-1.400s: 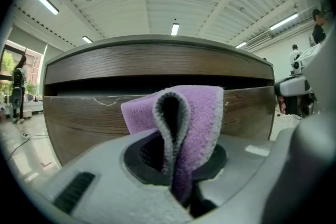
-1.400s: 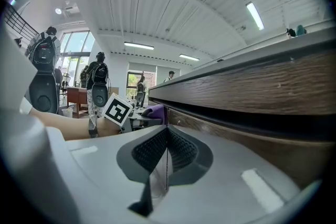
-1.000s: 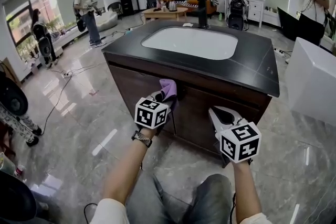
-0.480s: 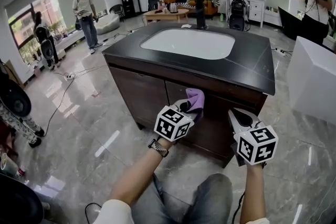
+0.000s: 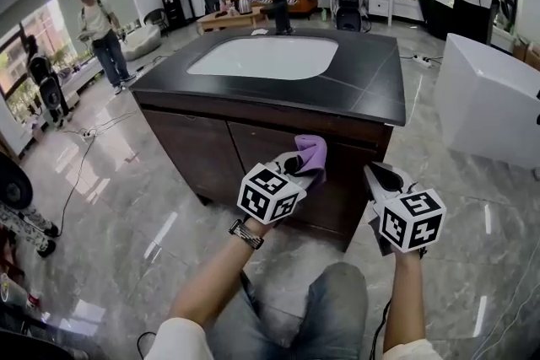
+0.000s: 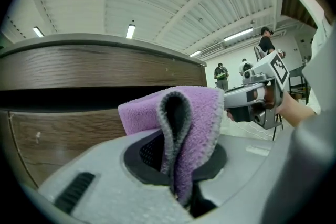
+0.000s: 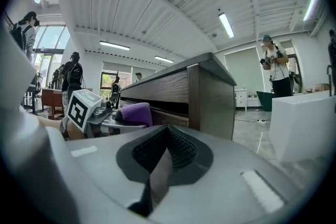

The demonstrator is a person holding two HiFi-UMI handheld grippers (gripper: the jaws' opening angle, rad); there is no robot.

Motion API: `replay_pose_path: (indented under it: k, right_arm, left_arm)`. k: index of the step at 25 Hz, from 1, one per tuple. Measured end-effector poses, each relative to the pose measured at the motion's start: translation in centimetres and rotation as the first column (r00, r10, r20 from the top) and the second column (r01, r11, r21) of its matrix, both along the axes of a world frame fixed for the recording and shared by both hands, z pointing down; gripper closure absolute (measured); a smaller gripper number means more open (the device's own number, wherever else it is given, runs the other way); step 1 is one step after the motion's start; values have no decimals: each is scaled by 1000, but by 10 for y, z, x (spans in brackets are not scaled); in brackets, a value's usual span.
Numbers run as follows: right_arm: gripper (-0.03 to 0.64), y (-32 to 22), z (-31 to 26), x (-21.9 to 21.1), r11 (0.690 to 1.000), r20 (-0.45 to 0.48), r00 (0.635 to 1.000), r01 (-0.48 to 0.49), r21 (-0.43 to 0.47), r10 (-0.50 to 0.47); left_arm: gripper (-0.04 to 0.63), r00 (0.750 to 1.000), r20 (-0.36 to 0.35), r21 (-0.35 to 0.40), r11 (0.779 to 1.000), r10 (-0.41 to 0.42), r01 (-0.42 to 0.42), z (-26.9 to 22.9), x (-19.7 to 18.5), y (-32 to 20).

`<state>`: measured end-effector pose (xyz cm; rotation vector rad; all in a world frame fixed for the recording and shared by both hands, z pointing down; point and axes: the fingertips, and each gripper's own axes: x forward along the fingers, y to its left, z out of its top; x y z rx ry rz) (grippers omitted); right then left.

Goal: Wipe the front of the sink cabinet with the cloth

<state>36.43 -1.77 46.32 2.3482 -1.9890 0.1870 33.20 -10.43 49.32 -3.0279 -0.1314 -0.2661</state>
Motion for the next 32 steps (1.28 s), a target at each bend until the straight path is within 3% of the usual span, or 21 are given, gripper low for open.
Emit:
replay_pose_path:
  k: [18,22,28,32]
  right_arm:
    - [611,64,13,31,990,-1,990,-137,-38,138]
    - [610,72,16,30,987,-6,988,-152,-45,152]
    - [611,87,26,32,983,6,984,-179,-34,179]
    - [610,89,40,28,982,0,984,-180,-52,181]
  left_arm:
    - [548,970,-32,-5,971,241,-241,-2,43,90]
    - [548,951,-20,7,952,307,-307,7,52,113]
    - [546,903,26,-3,903,429,-430,48,46,152]
    - [546,877,101,-31,883,470,-469,94,36,163]
